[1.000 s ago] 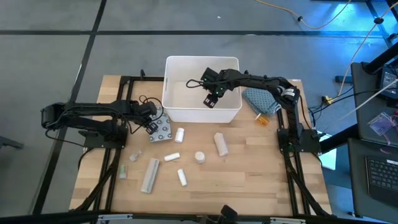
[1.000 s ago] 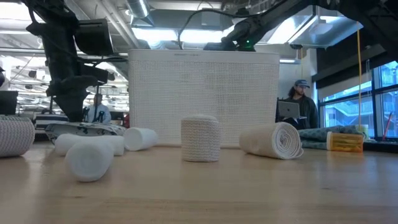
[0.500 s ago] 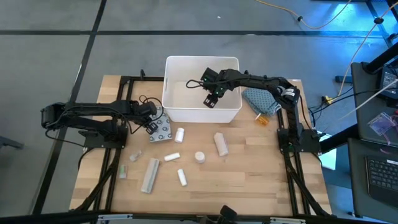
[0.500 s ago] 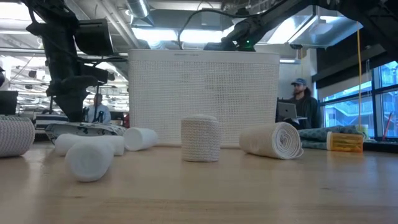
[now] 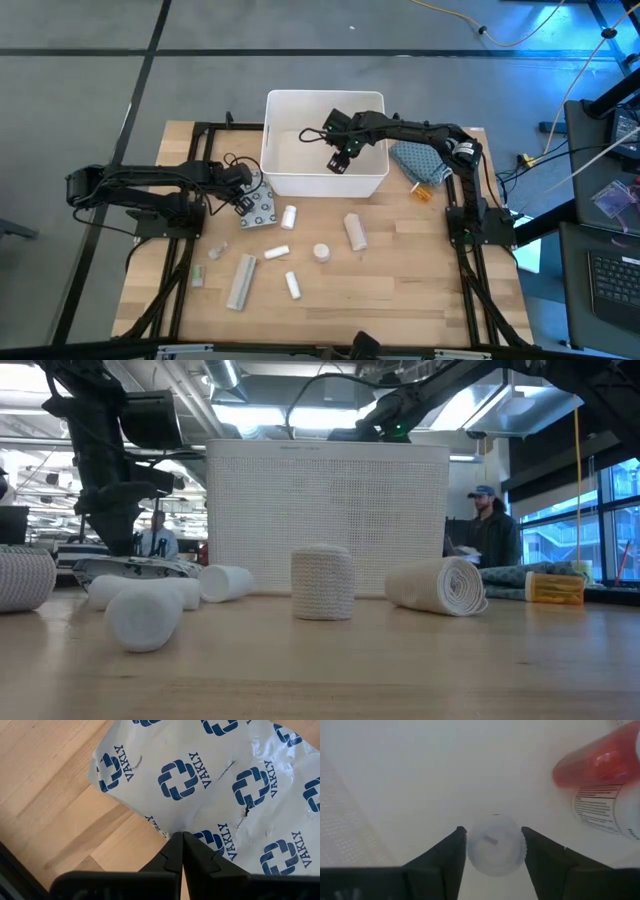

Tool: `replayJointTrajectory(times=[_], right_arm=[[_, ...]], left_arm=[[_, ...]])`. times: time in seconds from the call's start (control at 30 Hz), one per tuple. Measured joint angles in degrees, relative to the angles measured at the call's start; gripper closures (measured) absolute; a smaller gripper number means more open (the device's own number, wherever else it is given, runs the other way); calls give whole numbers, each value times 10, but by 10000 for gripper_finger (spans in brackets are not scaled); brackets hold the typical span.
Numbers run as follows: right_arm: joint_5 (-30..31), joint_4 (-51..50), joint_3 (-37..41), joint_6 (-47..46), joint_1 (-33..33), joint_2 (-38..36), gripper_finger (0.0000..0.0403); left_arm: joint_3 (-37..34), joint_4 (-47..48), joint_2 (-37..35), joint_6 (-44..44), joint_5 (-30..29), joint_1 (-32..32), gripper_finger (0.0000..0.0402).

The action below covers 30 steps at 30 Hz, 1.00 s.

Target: Pick & place medical supplies in basket/bin

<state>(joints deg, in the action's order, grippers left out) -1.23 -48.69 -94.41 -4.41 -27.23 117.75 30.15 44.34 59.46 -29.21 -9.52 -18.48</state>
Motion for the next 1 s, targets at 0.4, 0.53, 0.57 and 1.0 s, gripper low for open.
replayJointTrajectory(times=[0.4,0.53,0.57,1.0], right_arm=[[-4,-52,-47,-30,0,-2,158],[-4,-105,-114,-34,0,-2,157],[-4,-114,-134,-39,0,-2,157],[-2,-222,-400,-62,53,-19,157]], left_arm=[[0,0,0,0,2,0,391],[0,0,0,0,2,0,395],[0,0,0,0,2,0,396],[0,1,0,0,1,0,394]])
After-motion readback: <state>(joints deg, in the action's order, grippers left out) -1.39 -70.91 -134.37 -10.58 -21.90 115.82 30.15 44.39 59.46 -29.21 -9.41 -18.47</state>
